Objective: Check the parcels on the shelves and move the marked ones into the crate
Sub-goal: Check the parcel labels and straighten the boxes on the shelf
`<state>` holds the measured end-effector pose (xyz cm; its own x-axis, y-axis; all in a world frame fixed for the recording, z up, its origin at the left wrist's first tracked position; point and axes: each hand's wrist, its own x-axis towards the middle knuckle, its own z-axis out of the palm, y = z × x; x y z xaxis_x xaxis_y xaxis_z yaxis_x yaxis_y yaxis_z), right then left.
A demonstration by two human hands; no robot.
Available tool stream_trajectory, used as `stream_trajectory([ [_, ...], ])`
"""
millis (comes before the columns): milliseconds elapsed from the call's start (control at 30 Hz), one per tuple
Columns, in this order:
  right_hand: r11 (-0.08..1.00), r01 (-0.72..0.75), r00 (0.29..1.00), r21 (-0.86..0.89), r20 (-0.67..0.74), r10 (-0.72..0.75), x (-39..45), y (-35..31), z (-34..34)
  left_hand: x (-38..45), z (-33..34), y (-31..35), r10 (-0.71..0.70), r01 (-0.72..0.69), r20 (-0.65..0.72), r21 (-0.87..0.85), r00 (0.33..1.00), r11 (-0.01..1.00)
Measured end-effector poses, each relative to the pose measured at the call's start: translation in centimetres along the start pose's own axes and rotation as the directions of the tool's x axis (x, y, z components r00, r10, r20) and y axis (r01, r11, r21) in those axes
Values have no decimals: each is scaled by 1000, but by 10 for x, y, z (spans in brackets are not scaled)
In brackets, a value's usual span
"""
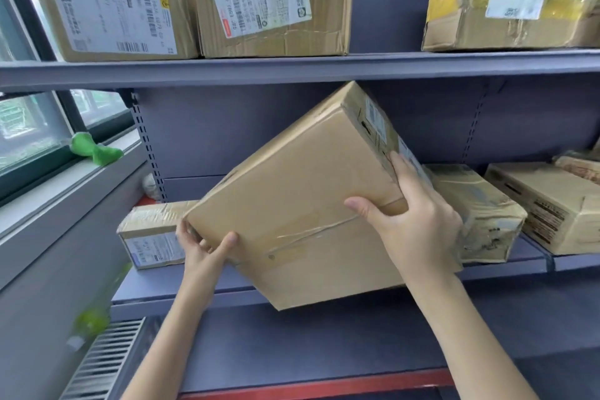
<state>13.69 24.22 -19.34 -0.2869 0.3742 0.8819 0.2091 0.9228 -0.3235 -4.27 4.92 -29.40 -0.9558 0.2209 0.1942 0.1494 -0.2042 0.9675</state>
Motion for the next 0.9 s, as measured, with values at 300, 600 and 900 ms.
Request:
stream_trajectory([
  [300,1000,-3,1000,-1,-4,3,-3,-5,2,-14,25,123,303,-404,292,408,907,818],
  [600,980,-46,963,194,268,-7,-4,-5,-19,-29,136,180,294,-368,222,575,930,731],
  [900,-28,-886,382,462,764,521,-35,85,-20,-44,142,177,336,-376,184,604,924,702],
])
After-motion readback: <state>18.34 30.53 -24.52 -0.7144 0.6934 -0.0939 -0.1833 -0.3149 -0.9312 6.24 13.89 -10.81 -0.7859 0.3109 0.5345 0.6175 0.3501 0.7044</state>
